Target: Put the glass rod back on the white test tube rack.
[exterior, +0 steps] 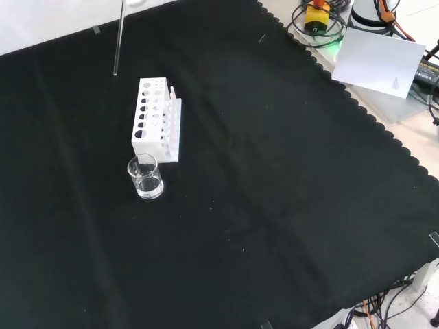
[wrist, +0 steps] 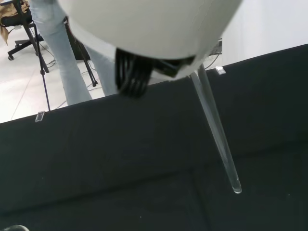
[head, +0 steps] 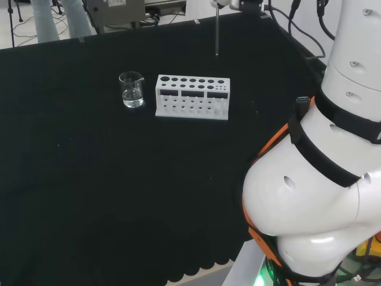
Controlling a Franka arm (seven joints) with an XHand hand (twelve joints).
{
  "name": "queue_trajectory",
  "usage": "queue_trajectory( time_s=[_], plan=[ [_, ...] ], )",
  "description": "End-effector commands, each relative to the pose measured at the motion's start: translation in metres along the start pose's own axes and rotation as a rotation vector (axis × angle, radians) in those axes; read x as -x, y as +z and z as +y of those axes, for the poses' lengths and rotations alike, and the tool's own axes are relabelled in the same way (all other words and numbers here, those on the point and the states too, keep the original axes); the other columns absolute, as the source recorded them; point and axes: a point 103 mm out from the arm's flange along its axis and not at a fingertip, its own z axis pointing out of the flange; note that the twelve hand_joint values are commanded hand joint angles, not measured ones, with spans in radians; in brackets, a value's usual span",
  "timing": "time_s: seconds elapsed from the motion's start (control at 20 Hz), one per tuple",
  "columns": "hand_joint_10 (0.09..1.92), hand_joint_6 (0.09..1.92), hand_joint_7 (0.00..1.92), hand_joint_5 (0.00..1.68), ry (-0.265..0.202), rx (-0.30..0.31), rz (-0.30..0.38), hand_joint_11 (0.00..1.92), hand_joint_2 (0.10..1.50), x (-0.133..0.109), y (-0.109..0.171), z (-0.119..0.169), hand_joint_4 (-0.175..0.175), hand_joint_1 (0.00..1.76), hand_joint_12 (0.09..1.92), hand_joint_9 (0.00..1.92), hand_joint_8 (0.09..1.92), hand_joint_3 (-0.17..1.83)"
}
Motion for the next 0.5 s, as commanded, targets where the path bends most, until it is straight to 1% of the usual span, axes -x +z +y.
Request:
queue_trajectory(
  time_s=[0.05,0.1,0.15,0.25,0.35,0.5],
  plan=[
    [0.62,0.60,1.69,1.40,-0.003,0.004,0.001,1.37,0.44,0.006,-0.004,-0.007,-0.175,1.23,0.69,1.92,0.85,0.97],
    [0.62,0.60,1.69,1.40,-0.006,0.015,0.000,1.37,0.44,0.007,-0.005,-0.009,-0.175,1.23,0.69,1.92,0.85,0.97],
    [0.62,0.60,1.69,1.40,-0.008,0.039,0.002,1.37,0.44,0.007,-0.007,-0.016,-0.175,1.23,0.69,1.92,0.85,0.97],
    [0.62,0.60,1.69,1.40,-0.007,0.064,0.006,1.37,0.44,0.009,-0.014,-0.036,-0.175,1.23,0.69,1.92,0.85,0.97],
    [0.62,0.60,1.69,1.40,-0.008,0.061,0.006,1.37,0.44,0.013,-0.020,-0.052,-0.175,1.23,0.69,1.92,0.85,0.97],
    [0.62,0.60,1.69,1.40,-0.013,0.046,-0.004,1.37,0.44,0.013,-0.026,-0.060,-0.175,1.23,0.69,1.92,0.85,0.97]
  ],
)
